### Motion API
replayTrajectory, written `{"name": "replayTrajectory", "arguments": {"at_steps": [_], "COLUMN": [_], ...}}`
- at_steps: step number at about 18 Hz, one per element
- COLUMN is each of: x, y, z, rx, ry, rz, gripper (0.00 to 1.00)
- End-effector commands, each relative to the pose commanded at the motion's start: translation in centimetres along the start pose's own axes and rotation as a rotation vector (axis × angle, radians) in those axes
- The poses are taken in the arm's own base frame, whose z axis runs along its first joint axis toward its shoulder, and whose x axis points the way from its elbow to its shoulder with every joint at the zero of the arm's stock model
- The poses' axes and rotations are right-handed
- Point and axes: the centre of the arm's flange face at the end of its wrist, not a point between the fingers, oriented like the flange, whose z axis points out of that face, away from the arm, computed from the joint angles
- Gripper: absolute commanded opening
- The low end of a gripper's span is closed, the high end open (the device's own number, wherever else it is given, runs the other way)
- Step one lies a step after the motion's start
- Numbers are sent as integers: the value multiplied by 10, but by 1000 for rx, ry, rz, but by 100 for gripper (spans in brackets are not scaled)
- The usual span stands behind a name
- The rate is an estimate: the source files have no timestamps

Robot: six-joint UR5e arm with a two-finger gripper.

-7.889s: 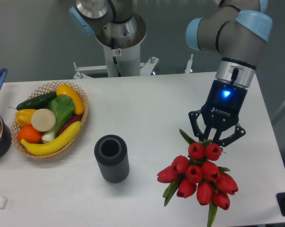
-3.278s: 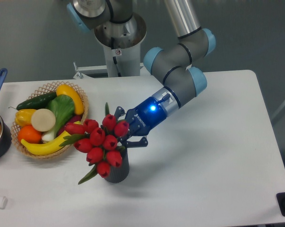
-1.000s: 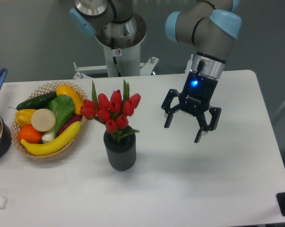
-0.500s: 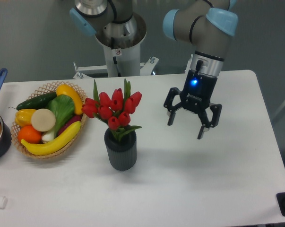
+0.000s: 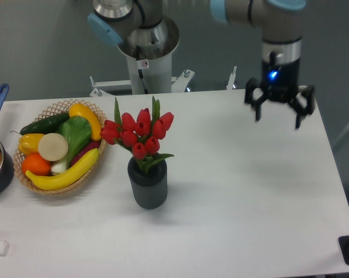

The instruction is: Insert the flowers into the vase

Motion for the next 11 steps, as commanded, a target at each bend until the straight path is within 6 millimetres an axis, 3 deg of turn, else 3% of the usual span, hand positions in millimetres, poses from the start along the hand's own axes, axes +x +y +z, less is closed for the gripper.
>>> {"name": "replayTrajectory", "arguments": {"at_steps": [6, 9, 11], "x": [2, 4, 9], "y": [109, 175, 200], "z": [-56, -88, -103], "rx": [-46, -87, -91], "ry": [82, 152, 184], "rz": [40, 23, 16], "gripper": [100, 100, 100]}}
